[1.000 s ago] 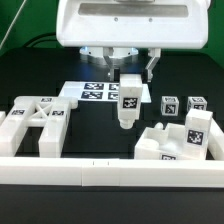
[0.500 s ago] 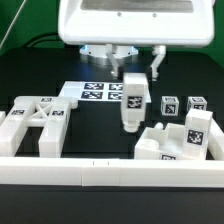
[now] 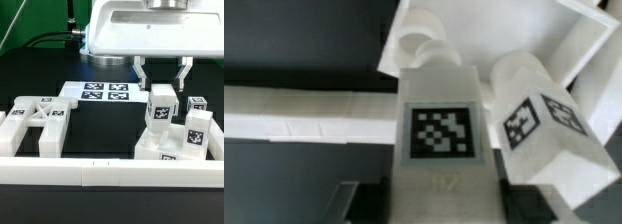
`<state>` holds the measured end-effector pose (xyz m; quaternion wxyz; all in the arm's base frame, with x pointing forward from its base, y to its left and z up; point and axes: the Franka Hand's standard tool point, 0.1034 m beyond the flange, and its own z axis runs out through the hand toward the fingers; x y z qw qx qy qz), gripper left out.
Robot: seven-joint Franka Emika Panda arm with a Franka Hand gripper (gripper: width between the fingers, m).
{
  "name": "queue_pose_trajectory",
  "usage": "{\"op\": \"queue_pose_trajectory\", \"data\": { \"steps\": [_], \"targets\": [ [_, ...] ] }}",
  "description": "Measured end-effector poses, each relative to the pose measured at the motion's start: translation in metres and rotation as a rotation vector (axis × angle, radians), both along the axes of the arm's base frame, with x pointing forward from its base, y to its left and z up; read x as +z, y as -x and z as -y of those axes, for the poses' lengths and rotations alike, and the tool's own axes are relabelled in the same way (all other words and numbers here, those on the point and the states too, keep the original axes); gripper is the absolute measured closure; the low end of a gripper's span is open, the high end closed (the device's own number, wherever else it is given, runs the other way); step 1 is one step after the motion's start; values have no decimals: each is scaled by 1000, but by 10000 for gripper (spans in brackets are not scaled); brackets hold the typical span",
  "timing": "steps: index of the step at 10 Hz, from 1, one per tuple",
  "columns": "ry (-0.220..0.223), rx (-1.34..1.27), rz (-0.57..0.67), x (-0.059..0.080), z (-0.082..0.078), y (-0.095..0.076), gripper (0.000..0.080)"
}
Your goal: Assemble chair
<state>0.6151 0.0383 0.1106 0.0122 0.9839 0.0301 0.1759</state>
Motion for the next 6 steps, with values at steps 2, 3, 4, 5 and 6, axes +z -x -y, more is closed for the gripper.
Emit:
{"op": "queue_pose_trajectory", "data": {
  "steps": [2,3,4,5,6],
  "targets": [
    [3,2,-3,-2,4,0,515],
    [5,5,1,-4,2,0,515],
    [7,6,10,-6,1,0,515],
    [9,6,8,-10,2,0,515],
    [11,7,5,-13,2,0,515]
  ]
}}
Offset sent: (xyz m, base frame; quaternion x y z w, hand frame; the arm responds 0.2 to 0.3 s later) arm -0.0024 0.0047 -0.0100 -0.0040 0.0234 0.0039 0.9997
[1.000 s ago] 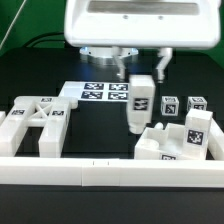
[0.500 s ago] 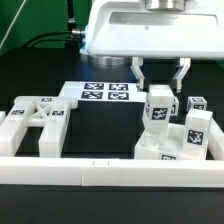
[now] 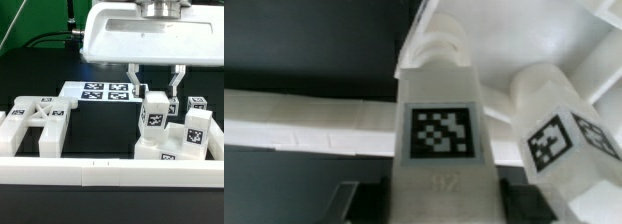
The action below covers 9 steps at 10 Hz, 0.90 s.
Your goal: Assemble chair
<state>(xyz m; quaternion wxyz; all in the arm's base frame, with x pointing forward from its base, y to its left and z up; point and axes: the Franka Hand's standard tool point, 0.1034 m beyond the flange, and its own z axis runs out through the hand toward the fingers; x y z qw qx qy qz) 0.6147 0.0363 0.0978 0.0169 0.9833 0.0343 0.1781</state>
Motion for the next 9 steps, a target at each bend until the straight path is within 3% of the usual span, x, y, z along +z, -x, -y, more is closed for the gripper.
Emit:
{"op": "queue_pose_trajectory", "data": {
  "steps": [4,5,6,7,8,9],
  "targets": [
    [10,19,65,-4,-9,1,515],
    [10,17,64,-4,-8,1,458],
    [10,17,63,-4,-8,1,323],
    [10,18,63,-4,-8,1,323],
    [11,17,54,-4,-6,1,190],
    [8,7,13,-1,5,0,162]
  ]
}}
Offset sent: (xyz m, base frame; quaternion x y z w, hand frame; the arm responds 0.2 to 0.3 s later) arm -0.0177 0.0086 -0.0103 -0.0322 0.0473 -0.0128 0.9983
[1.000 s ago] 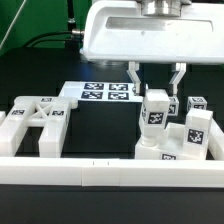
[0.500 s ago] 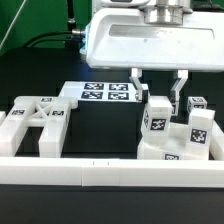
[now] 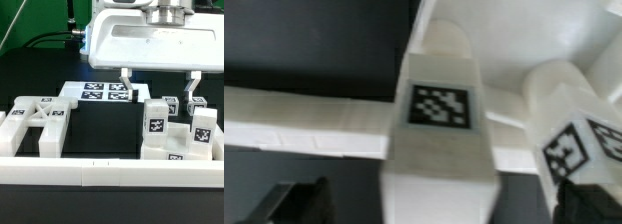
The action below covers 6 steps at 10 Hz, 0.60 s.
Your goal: Assemble chair
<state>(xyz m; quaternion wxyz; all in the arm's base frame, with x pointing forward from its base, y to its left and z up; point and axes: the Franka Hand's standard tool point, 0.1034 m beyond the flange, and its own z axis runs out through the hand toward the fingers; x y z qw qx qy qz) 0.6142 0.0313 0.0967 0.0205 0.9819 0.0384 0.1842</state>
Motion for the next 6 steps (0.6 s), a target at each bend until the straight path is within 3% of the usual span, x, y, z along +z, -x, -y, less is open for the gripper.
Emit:
{"op": "queue_pose_trajectory", "data": {
  "steps": [5,6],
  "targets": [
    [0,18,-26,29,19,-12,151],
    [1,19,-27,27,19,-12,151]
  ]
}}
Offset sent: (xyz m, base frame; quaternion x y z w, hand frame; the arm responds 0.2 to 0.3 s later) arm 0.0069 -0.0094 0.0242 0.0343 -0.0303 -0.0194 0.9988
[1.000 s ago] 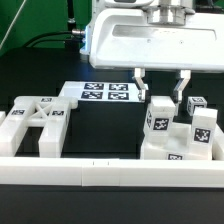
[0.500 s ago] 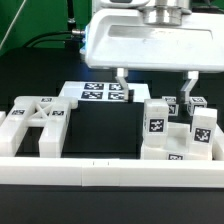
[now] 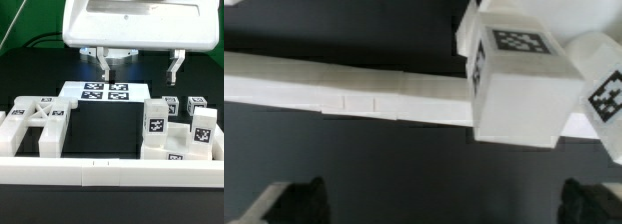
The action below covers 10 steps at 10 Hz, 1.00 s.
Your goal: Assemble chair
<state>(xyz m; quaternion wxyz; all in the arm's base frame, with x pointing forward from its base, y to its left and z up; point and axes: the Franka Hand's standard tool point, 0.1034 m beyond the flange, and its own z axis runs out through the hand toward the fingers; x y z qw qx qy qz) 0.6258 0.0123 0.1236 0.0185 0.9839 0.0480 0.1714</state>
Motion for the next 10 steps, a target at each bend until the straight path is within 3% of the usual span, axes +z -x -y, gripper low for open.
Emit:
{"op": "queue_pose_trajectory", "data": {
  "steps": [4,8,10],
  "targets": [
    [-11,1,-73,0,-3,1,151],
    [-38,1,-340,-4,-16,4,151],
    [-39,-8,-360,-18,-18,5,151]
  ]
}}
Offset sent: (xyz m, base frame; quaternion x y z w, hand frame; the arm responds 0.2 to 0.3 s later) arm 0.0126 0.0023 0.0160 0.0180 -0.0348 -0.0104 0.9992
